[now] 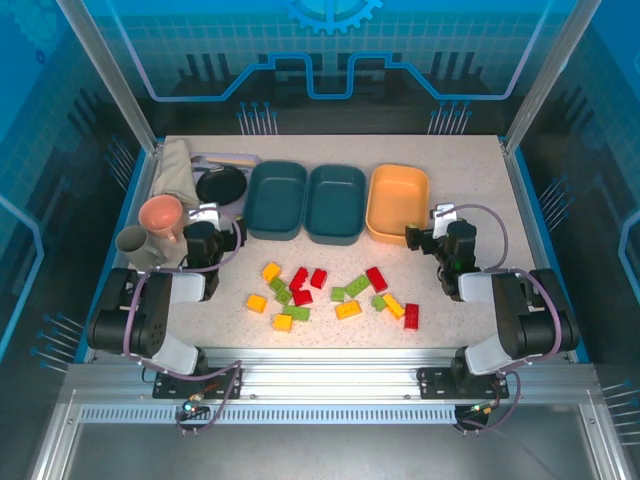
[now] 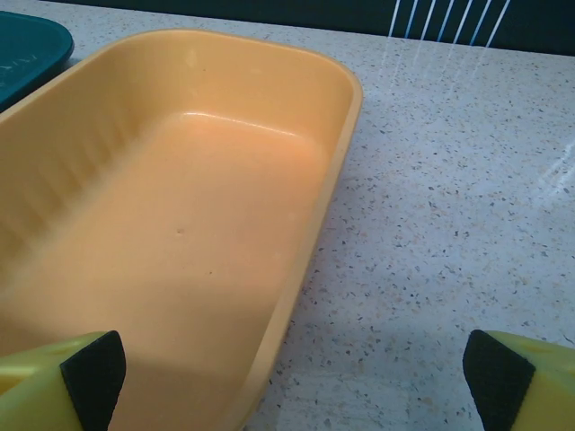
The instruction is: Sort the legos into containers by color
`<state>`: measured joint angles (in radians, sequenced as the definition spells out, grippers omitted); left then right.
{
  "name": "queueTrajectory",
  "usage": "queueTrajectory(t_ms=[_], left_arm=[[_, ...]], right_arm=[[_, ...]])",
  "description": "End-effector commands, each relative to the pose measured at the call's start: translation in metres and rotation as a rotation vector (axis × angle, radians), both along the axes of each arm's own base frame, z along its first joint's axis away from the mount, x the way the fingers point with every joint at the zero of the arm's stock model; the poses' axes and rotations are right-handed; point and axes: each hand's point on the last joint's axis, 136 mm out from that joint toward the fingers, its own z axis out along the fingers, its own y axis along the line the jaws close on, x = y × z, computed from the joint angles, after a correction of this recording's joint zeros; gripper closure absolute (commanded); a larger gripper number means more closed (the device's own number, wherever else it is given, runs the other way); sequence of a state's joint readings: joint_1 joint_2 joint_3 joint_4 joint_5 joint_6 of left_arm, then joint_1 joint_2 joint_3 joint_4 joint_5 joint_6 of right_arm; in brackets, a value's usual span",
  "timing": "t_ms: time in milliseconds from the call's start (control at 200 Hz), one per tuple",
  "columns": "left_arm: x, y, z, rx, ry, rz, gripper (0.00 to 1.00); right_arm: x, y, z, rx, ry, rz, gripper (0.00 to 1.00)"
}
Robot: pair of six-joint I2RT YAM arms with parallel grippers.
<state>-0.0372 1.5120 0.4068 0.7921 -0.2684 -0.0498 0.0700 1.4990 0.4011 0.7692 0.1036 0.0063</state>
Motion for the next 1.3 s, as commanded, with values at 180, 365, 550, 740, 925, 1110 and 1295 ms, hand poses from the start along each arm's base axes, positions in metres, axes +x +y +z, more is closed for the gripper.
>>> queueTrajectory(t_ms=[180, 365, 550, 740, 925, 1110, 1295], left_arm=[[-0.001, 0.001, 0.002, 0.004, -0.019, 0.011, 0.01], [-0.001, 0.002, 0.002, 0.005, -0.019, 0.011, 0.01], [-0.001, 0.001, 0.002, 0.003, -0.019, 0.009, 0.01], [-0.001, 0.0, 0.004, 0.005, -0.023, 0.003, 0.01], [0.001, -0.01, 0.042, 0.06, 0.025, -0.017, 0.01], [-0.008, -0.024, 0.116, 0.063, -0.112, 0.023, 0.01], [-0.015, -0.064, 0.195, 0.043, -0.242, -0.05, 0.01]], right_arm=[[0.007, -0.001, 0.008, 0.004, -0.02, 0.007, 0.0], [0.007, -0.001, 0.007, 0.004, -0.018, 0.007, 0.0], [0.007, -0.001, 0.007, 0.002, -0.019, 0.006, 0.0], [0.006, -0.001, 0.007, 0.005, -0.02, 0.007, 0.0], [0.0, -0.011, 0.044, -0.035, -0.042, -0.082, 0.0], [-0.022, -0.015, 0.13, -0.057, -0.196, -0.163, 0.0], [-0.061, 0.005, 0.238, -0.058, -0.301, -0.127, 0.0]])
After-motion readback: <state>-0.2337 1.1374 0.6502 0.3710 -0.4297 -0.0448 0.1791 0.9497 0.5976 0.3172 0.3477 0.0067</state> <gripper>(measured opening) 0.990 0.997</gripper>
